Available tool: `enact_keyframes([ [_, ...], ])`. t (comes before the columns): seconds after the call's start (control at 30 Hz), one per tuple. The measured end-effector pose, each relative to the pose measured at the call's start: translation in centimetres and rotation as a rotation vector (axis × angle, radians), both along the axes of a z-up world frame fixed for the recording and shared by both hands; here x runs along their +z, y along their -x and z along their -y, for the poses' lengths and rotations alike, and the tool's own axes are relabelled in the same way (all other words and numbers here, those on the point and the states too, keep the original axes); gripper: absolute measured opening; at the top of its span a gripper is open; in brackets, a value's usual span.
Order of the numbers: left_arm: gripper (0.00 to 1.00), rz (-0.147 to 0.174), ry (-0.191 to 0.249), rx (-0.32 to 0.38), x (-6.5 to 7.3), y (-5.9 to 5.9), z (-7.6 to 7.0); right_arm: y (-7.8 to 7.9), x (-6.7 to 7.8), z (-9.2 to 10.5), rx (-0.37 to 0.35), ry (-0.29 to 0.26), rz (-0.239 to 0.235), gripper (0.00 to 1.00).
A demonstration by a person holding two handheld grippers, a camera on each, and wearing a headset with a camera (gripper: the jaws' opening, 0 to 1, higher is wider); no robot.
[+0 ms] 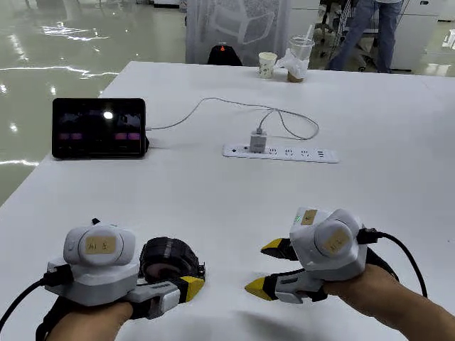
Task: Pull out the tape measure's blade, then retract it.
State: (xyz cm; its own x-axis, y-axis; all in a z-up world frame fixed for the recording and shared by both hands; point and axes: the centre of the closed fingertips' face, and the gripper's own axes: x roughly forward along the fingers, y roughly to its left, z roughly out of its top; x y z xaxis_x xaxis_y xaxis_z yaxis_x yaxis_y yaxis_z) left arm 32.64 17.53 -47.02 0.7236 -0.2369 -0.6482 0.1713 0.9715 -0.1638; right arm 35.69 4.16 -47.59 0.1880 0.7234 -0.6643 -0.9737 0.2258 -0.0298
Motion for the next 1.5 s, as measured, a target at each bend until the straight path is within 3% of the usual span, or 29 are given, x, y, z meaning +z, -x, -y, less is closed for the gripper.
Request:
enact_keyframes([
  [0.37, 0.74, 0.028, 0.013, -0.058, 0.6, 1.1, 0.2, 1.3, 0.9, 2.0, -0.08, -0.045, 0.005, 0.49],
  [0.87, 0.78, 0.132, 0.019, -0.105, 2.5, 2.5, 0.3, 2.8, 2.1, 4.5, -0.196, -0.13, 0.021, 0.63],
  [1.23, 0.86, 0.183, -0.022, -0.18, 3.2, 4.7, 1.3, 4.3, 2.9, 6.0, -0.286, -0.183, 0.033, 0.71],
  [1.5, 0.9, 0.188, -0.029, -0.172, 3.4, 6.3, 1.6, 5.9, 3.9, 6.6, -0.37, -0.229, 0.03, 0.77],
])
